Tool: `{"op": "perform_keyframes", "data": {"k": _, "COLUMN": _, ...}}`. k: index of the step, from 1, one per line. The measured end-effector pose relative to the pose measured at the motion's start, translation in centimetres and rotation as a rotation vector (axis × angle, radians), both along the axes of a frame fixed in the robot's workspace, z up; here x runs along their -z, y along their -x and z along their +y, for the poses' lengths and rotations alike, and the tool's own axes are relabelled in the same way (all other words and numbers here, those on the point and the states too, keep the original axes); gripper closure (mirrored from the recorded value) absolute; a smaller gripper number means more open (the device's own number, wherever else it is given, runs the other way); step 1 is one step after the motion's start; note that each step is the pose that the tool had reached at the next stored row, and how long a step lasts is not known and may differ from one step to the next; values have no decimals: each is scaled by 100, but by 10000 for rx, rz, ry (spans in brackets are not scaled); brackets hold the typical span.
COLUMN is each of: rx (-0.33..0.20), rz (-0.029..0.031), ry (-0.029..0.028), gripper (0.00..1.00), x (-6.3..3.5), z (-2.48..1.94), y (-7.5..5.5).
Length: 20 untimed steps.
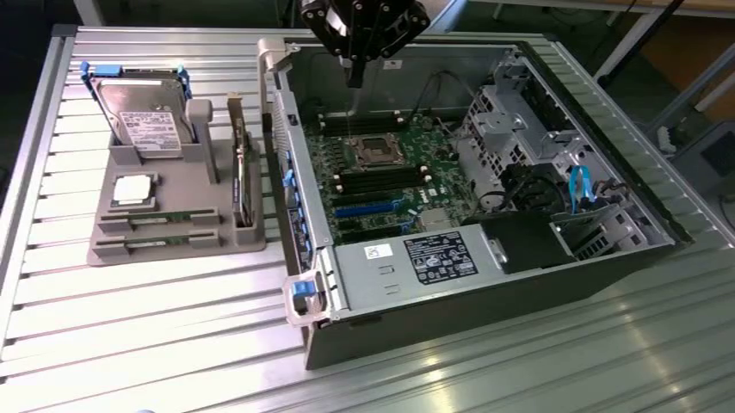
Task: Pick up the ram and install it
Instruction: 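Reach for the ram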
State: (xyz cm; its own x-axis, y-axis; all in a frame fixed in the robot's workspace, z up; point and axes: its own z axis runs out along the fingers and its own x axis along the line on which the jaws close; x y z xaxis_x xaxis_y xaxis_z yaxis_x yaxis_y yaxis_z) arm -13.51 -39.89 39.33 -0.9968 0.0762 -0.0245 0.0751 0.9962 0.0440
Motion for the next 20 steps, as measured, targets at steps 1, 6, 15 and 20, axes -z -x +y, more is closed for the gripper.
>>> {"op": "perform_keyframes", "data": {"k": 1, "rx": 0, "rz": -1, "ry": -1, "gripper": 91, "x": 0, "z": 0, "y": 1}}
{"op": "perform_keyframes", "data": {"k": 6, "rx": 0, "rz": 0, "ry": 0, "gripper": 91, "x": 0, "z": 0, "y": 20}}
{"op": "perform_keyframes", "data": {"k": 15, "rx": 1, "rz": -1, "ry": 2, "gripper": 91, "x": 0, "z": 0, "y": 55}}
{"op": "perform_keyframes", "data": {"k": 20, "rx": 1, "rz": -1, "ry": 2, "gripper": 91, "x": 0, "z": 0, "y": 75}}
